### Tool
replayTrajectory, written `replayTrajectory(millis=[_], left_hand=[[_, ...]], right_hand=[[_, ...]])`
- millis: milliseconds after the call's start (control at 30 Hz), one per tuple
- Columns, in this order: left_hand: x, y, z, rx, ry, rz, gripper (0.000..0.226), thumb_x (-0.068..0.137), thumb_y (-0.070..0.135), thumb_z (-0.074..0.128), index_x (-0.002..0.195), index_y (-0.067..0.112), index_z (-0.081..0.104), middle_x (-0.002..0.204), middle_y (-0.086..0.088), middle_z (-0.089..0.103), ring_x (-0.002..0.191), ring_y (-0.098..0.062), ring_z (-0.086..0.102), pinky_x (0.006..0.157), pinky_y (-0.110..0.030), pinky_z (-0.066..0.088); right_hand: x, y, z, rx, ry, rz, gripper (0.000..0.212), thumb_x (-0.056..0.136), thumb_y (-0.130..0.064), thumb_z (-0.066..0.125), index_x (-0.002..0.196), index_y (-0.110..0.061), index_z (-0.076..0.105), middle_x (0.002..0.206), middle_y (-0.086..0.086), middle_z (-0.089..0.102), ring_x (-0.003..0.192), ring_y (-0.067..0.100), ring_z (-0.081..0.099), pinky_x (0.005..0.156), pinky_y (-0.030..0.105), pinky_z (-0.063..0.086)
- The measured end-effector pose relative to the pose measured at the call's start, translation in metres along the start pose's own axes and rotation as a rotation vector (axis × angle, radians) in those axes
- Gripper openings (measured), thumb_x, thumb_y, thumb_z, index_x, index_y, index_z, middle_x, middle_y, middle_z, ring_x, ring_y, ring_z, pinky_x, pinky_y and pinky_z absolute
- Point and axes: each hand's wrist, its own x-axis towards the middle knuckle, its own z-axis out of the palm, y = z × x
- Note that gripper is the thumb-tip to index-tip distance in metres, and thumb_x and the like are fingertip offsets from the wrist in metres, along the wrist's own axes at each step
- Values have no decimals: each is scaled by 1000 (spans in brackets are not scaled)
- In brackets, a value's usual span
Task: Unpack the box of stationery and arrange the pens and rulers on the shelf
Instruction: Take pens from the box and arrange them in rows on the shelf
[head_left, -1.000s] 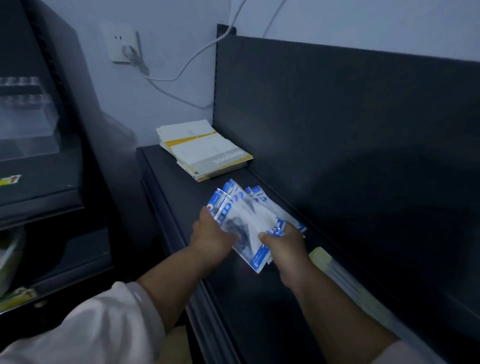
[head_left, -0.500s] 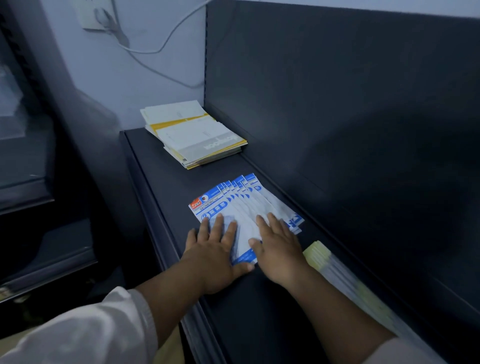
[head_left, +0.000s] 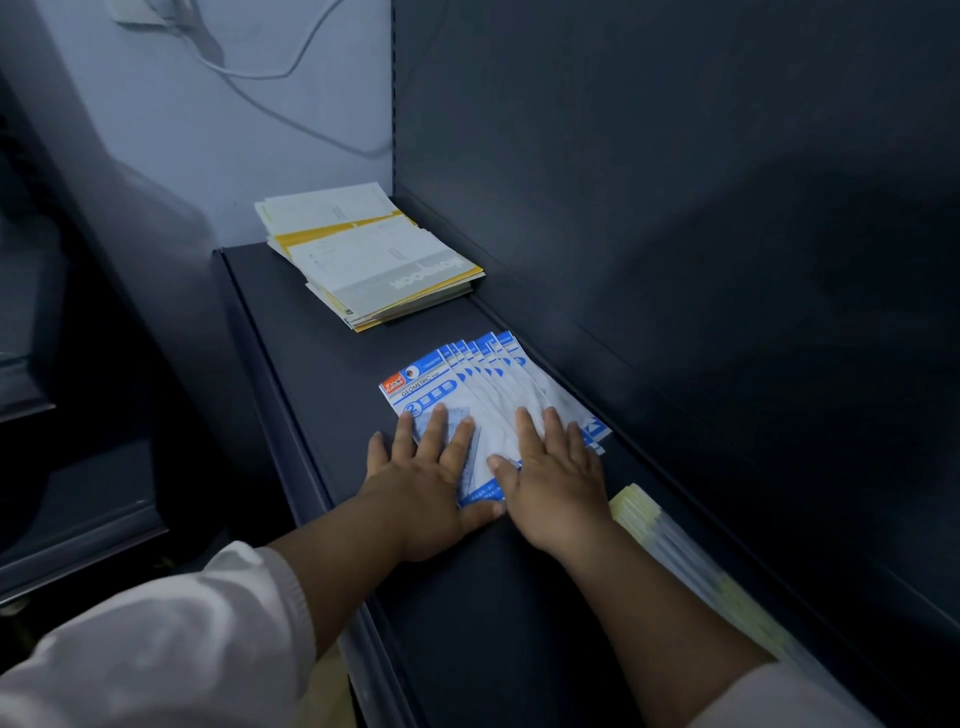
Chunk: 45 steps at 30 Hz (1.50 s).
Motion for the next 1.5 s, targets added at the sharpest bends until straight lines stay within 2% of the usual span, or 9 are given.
replayTrajectory(millis=[367,567,733,800,933,1033,1167,1333,1500], left_hand=[[11,-2,0,-23,44,44,98,75,85,18,146,32,-23,156,0,-26,143,-30,-24,115,-53,-5],[-3,-20,0,-71,172,73,96,81,79,22,149,24,-17,158,-3,-22,145,-23,-20,118,-48,-4],[-35,-50,-12,-9,363,144,79,87,69,19,151,22,18,157,-3,21,145,-22,15,116,-41,10],[-55,-63,-18,26,421,159,84,78,66,7,143,22,37,145,-2,44,134,-22,38,110,-39,23],[-98,-98,-15,-8,499,115,70,82,56,21,126,15,58,115,-8,65,107,-30,60,93,-40,43],[-137,-127,-6,-24,509,45,64,83,53,26,122,15,60,112,-7,65,105,-29,60,91,-42,47],[-194,-169,17,-18,512,-58,54,85,48,39,121,14,61,113,-8,65,103,-31,60,89,-42,47],[-265,-216,61,-5,483,-175,47,93,43,48,131,16,52,126,-8,57,115,-32,51,97,-41,41],[-315,-250,116,-32,376,-266,54,95,47,44,140,18,42,136,-7,50,125,-30,44,102,-38,35]], right_hand=[[10,5,-3,12,43,13,70,96,-59,25,152,-32,-5,161,-1,-13,147,25,-14,118,45,-4],[-1,-6,-8,-15,180,-32,65,98,-55,27,153,-28,4,161,1,-9,147,25,-14,116,50,-6],[-17,-39,-10,-58,212,-159,57,100,-48,29,149,-22,22,160,6,9,148,26,0,117,50,-1],[-28,-58,-7,-74,269,-252,52,99,-44,36,144,-18,36,155,9,26,145,29,16,115,50,11],[-56,-103,3,3,336,-431,48,87,-34,55,126,-6,58,133,19,54,125,38,48,103,51,34],[-82,-137,16,42,328,-525,48,82,-32,56,121,-5,62,127,21,59,116,39,56,99,50,42],[-123,-179,40,42,259,-593,50,90,-30,56,135,-11,51,142,13,47,130,32,42,110,41,29],[-172,-218,89,40,124,-665,51,94,-32,52,141,-14,44,146,5,42,135,28,35,112,36,29],[-207,-238,145,-13,15,-679,51,96,-33,51,143,-16,41,147,2,40,133,23,36,110,30,26]])
